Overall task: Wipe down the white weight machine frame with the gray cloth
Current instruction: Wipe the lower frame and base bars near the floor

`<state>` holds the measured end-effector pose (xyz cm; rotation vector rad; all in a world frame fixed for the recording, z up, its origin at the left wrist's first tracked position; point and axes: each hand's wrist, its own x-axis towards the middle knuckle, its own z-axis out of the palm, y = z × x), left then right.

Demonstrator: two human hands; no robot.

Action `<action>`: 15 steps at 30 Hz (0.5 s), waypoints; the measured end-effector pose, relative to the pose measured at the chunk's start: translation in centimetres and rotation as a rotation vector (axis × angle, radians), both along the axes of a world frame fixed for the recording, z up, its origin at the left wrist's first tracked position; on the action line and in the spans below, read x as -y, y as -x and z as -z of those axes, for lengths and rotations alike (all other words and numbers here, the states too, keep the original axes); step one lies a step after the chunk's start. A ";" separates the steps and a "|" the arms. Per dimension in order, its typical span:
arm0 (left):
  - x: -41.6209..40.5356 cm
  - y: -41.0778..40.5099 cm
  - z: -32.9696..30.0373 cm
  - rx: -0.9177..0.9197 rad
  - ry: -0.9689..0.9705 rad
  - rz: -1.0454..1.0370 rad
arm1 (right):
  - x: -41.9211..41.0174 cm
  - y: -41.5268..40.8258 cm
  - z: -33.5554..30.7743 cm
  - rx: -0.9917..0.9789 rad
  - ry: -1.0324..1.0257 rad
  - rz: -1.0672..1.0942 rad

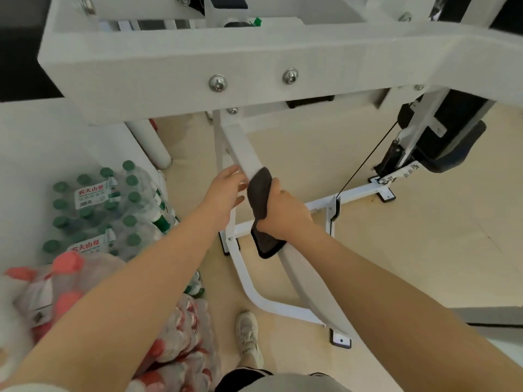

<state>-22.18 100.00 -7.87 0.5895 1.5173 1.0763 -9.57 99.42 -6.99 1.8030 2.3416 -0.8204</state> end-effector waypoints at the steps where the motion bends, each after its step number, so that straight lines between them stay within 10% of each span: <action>1: 0.6 -0.4 0.0 0.013 0.011 -0.019 | 1.4 -1.2 -0.1 -0.031 0.024 -0.008; 8: 5.2 -5.0 0.5 -0.120 -0.019 0.024 | 9.4 -9.9 -0.7 0.026 0.256 -0.172; 15: 11.1 -10.7 1.5 -0.085 0.008 -0.088 | 11.3 -9.3 0.8 -0.047 -0.060 -0.042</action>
